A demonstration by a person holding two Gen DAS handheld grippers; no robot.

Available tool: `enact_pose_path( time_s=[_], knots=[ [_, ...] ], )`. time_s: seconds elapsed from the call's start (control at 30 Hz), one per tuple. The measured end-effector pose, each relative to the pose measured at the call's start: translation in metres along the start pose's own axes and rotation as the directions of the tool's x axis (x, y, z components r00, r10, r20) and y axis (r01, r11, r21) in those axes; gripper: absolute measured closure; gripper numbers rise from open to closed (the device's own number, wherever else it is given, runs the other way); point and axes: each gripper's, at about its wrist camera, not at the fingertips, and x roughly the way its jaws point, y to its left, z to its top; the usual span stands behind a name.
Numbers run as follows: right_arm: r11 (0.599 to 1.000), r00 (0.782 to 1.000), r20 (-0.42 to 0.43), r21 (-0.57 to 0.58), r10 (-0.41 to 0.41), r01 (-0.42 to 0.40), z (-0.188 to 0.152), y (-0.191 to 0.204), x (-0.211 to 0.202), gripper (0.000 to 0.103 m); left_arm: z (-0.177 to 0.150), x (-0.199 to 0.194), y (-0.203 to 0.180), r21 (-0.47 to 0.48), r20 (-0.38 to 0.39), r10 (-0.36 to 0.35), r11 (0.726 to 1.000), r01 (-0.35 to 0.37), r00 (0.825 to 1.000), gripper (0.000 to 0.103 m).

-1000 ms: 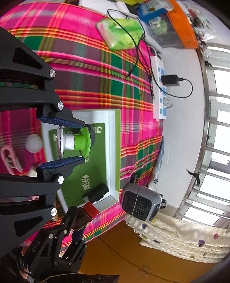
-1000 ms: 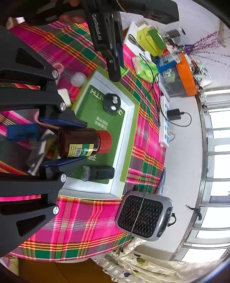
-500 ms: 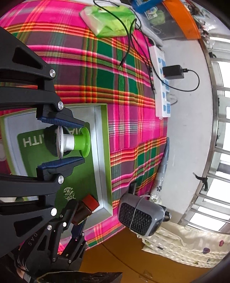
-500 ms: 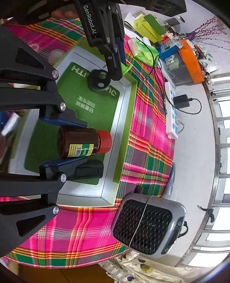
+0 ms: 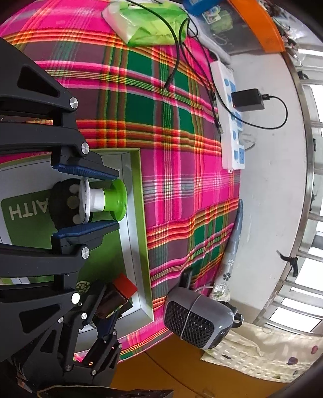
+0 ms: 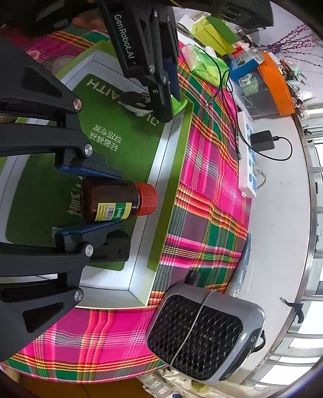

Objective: Organize rigid objects
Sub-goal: 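Carry suction holder in left tool while right tool carries bottle over green box, then lower holder into box and open left tool while right tool releases bottle there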

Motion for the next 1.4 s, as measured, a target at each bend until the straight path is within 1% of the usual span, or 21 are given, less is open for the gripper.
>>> enact_pose_path(
  time_s=[0.2, 0.53, 1.0, 1.4],
  knots=[
    [1.0, 1.0, -0.004, -0.008, -0.008, 0.008, 0.001, 0.002, 0.006, 0.07, 0.002, 0.003, 0.004, -0.011, -0.001, -0.002, 1.0, 0.001, 1.0, 0.07],
    [1.0, 1.0, -0.007, -0.015, -0.012, 0.012, 0.002, 0.004, 0.012, 0.07, 0.004, 0.007, 0.008, -0.039, -0.009, -0.026, 0.999, 0.025, 1.0, 0.07],
    [1.0, 1.0, 0.004, -0.016, -0.003, 0.003, 0.004, 0.005, 0.014, 0.07, 0.004, 0.01, 0.007, -0.026, -0.018, -0.011, 1.0, 0.011, 1.0, 0.07],
    [1.0, 1.0, 0.006, 0.004, 0.006, -0.006, 0.004, 0.004, 0.014, 0.07, 0.004, 0.01, 0.006, -0.027, -0.015, -0.018, 0.999, 0.017, 1.0, 0.068]
  ],
)
